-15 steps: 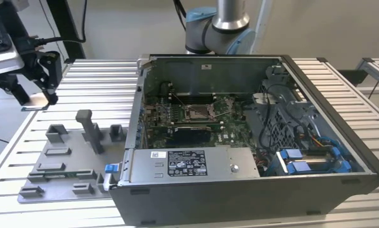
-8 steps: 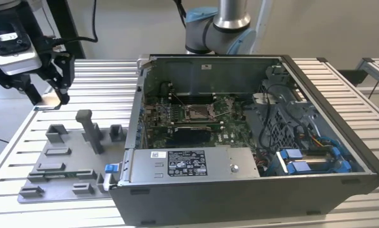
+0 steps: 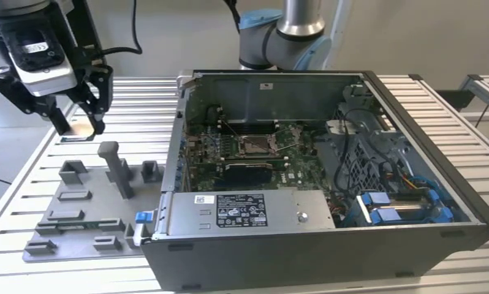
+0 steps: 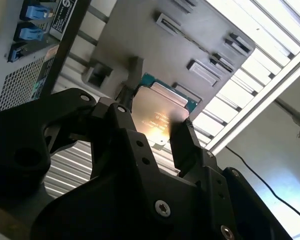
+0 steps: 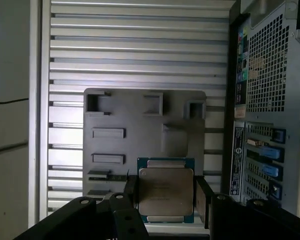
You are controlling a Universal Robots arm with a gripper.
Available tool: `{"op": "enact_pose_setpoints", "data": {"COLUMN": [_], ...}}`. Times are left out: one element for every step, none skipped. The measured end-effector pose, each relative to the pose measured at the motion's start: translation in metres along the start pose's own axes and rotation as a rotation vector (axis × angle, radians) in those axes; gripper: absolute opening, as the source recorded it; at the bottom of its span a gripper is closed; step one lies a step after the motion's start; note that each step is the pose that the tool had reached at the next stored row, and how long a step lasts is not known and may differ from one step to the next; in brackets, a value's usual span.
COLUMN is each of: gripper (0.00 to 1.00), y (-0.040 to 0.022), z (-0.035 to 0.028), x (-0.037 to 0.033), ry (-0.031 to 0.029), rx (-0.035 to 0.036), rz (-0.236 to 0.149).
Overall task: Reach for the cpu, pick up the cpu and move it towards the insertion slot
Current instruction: 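Pick up the cpu and move it towards the insertion slot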
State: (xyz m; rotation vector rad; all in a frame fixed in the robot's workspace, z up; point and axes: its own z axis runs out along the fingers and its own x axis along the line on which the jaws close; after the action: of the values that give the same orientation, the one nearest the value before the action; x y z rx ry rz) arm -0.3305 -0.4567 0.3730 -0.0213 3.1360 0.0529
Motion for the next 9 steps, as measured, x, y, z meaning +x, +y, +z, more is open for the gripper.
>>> {"op": "enact_pose_setpoints", "data": {"gripper": [0.00,0.00,0.00,0.00,0.00,0.00,0.00,0.00,0.00], "y": [0.0000,-0.0001,-0.0001,-0.0001,-0.0002,-0.0002,-0.0003,-0.0003,-0.0004], "z": [0.0000,0.0001,0.0000,0.0001,0.0001,0.0000,0.0001,0.0001,0.0001], "x": [-0.0029,-0.0057,-0.0081,-0.0109,-0.0135,-0.0166,-0.0195,-0.0227,-0.0259], "ry": [0.0000,-0.0001,0.0000,0.0000,0.0000,0.0000,0.0000,0.0000,0.0000], "rx": [0.0000,-0.0001,-0.0001,0.0000,0.0000,0.0000,0.0000,0.0000,-0.0001], "rz": [0.000,0.000,0.000,0.000,0.000,0.000,0.000,0.000,0.000]}}
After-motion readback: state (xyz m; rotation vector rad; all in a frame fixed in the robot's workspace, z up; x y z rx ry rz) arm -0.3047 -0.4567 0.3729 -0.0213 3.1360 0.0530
